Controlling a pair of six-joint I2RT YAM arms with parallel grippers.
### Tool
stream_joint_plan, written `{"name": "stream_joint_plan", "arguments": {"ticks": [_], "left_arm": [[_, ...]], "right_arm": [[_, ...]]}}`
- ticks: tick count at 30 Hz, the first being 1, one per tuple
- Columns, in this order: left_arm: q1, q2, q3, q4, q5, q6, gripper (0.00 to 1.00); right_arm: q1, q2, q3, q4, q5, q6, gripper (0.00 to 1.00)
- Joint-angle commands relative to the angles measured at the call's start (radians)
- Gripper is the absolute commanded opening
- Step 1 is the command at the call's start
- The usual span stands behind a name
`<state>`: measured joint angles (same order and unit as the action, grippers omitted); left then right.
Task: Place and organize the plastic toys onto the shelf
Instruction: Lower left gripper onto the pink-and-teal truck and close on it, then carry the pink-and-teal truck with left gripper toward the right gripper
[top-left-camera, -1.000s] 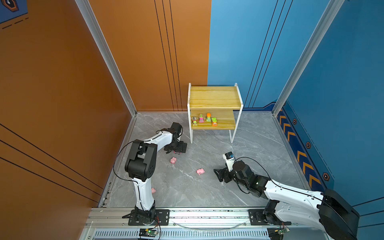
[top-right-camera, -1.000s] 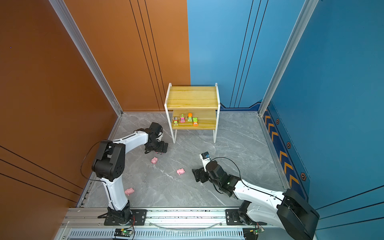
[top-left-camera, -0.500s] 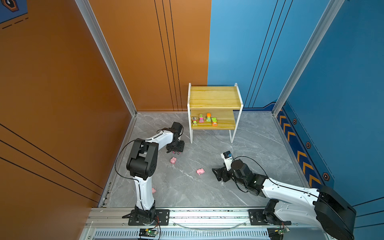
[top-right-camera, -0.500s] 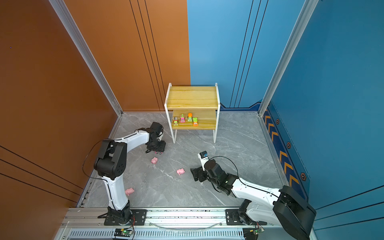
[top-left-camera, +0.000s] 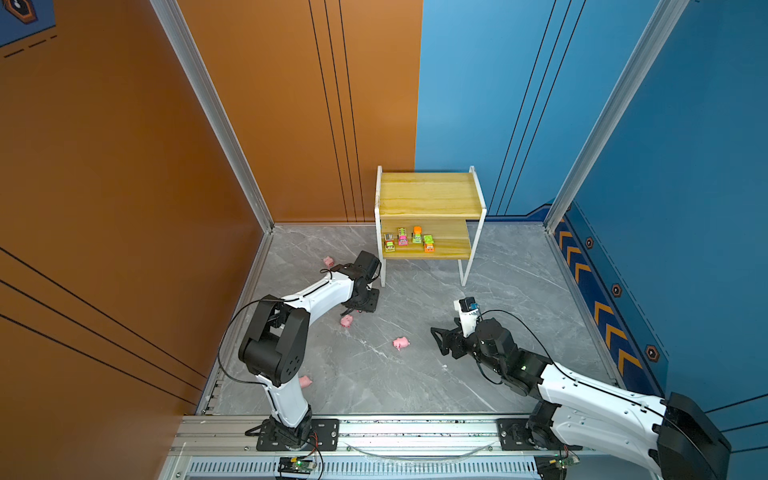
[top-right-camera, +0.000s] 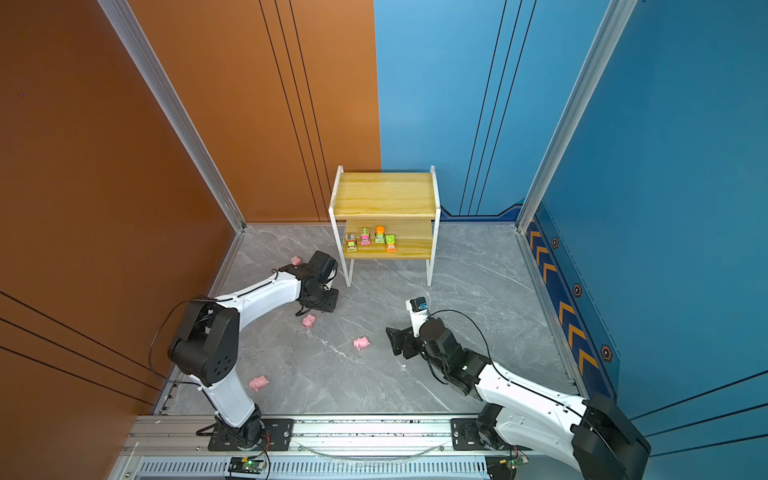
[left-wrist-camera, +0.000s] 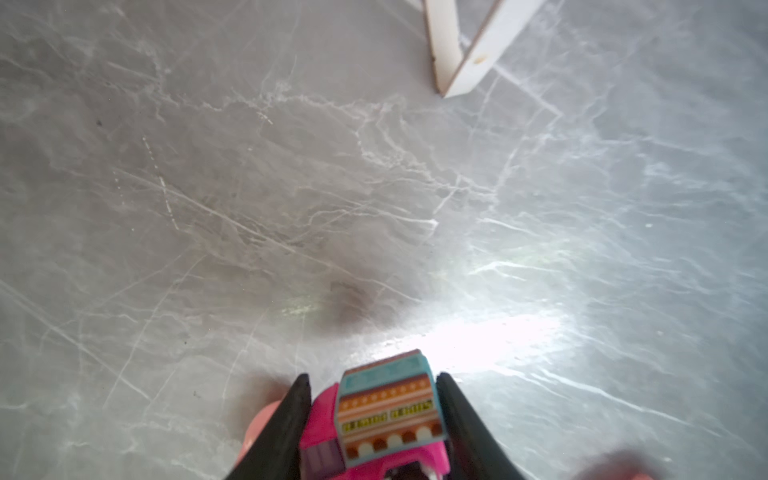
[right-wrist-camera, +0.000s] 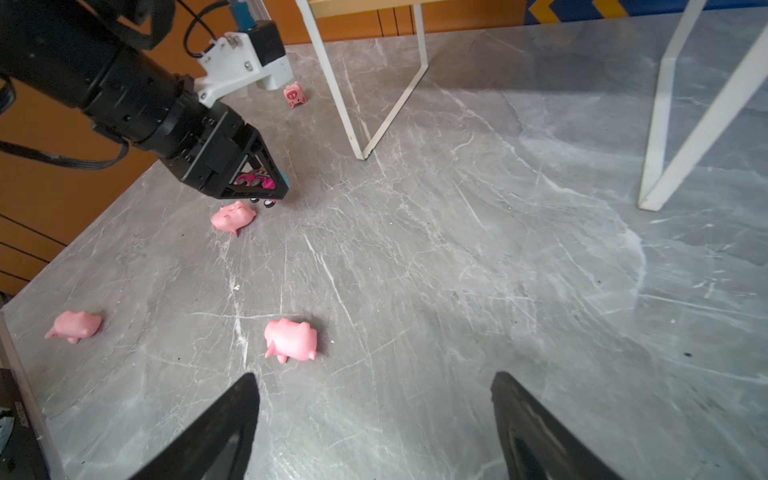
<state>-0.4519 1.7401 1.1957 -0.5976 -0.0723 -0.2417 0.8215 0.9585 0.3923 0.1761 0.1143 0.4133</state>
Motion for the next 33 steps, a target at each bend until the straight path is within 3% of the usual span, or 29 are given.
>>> {"name": "stream_joint_plan", "arguments": {"ticks": [1,6,14,21,33], "left_arm": [[-0.059,-0.051,-0.038,0.026,-0.024,-0.048,0.44],[-0.208,-0.06,-0.05,0.121,-0.043,-0.097,0.45],[-0.418,0.067,0.004,0.333,-0.124,-0.136,0.45],[-0.524,0.158,-0.026,0.59,-0.22,-0.141,0.45],[-0.683,0.234,-0.318,1.211,-0.419,-0.085,0.45]], "right_arm": [[-0.026,-0.076,-0.021,-0.114,0.082,0.041,0.88],[-0.157,-0.193,-0.041,-0.232,0.085,0.127,0.87],[-0.342,-0.275,-0.049,-0.359,-0.025,0.186,0.85],[-0.377,-0.328,-0.07,-0.377,-0.048,0.195,0.85],[-0.379,-0.362,-0.088,-0.367,-0.027,0.174,0.85]]}}
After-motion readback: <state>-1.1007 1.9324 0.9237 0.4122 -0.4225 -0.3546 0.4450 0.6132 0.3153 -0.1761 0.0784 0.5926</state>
